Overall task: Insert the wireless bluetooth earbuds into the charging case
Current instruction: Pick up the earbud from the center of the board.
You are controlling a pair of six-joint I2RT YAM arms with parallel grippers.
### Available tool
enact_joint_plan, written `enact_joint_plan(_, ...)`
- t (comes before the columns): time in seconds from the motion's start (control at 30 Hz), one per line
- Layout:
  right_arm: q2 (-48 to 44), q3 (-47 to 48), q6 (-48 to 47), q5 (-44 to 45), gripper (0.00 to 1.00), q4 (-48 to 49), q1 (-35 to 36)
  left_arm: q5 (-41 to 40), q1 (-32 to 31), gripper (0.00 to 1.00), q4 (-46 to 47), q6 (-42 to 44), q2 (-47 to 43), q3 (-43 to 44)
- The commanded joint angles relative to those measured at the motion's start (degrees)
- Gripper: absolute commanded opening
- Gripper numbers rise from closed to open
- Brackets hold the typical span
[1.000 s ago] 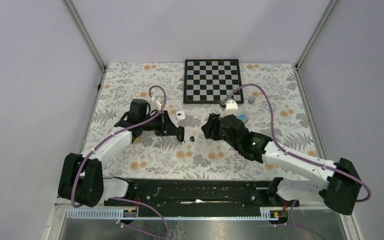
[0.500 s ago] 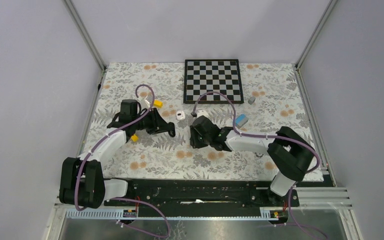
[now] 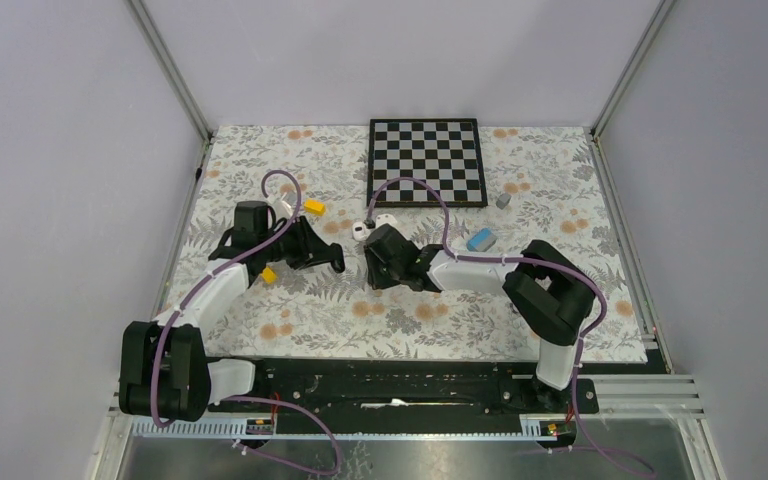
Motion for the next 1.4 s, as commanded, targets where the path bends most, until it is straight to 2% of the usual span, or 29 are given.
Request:
enact_joint_plan(0.0,0.13,2.33,-1.41,2.95,0.31,-3.39,0.50,0.04,0.51,0.00,1.25,0.17,-1.42,0.33)
enact_joint_plan(1.1,1.64,4.54,-5.43,12.41,0.36,-8.74,0.68,1.02,0.68,0.00,1.99,-0.05,-0.87,0.25)
enact_joint_plan(1.23,1.93,4.71,-5.42,12.77,0.34,-8.99,0.67,1.08,0.68,0.00,2.09,-0.14,-1.07,0.20)
enact_joint_plan(1.37,1.63,4.78,-5.61,14.23,0.28,-9.78,0.68,1.06,0.68,0.00,2.04,-0.14,-0.88,0.20)
